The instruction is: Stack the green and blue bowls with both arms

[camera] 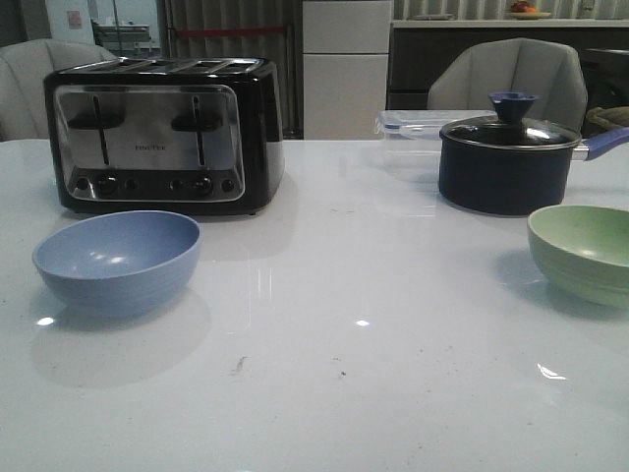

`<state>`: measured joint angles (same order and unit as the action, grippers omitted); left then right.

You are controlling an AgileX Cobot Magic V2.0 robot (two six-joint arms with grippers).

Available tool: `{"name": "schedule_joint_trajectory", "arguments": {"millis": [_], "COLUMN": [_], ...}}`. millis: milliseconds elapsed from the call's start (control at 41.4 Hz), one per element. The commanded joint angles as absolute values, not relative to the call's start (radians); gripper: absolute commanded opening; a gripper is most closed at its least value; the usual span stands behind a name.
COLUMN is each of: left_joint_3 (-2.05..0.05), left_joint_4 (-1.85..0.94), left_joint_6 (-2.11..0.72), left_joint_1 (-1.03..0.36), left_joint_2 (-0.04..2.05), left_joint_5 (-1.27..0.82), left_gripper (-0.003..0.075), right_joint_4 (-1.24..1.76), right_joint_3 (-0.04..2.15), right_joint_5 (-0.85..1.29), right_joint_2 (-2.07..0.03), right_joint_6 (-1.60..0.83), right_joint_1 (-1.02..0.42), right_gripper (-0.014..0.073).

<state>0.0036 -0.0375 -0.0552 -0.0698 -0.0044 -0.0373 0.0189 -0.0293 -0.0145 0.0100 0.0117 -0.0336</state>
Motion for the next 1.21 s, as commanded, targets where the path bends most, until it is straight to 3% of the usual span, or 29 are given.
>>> {"name": "schedule_joint_trajectory", "arguments": {"millis": [0,797,1183], "left_joint_3": [0.007,-0.010,-0.363], "left_joint_4": [-0.047,-0.063,-0.052], "left_joint_6": [-0.049,-0.047,-0.047], "left_joint_1": [-0.068,-0.068,-0.068], "left_joint_2": [-0.023,-0.023,0.042], "left_joint_5": [0.057,0.122,-0.118], "left_gripper": [0.0099,0.0099,0.0099], "right_joint_4": [0.015,0.015,0.015], "right_joint_3": [-0.024,-0.013,0.359], "right_joint_5": [-0.108,-0.112,0.146], "right_joint_2": [0.027,0.027,-0.077], "right_joint_6": [0.011,0.011,0.011], "right_joint_1": [-0.028,-0.028,-0.028], "right_gripper": [0.0057,0.0057,0.0057]}}
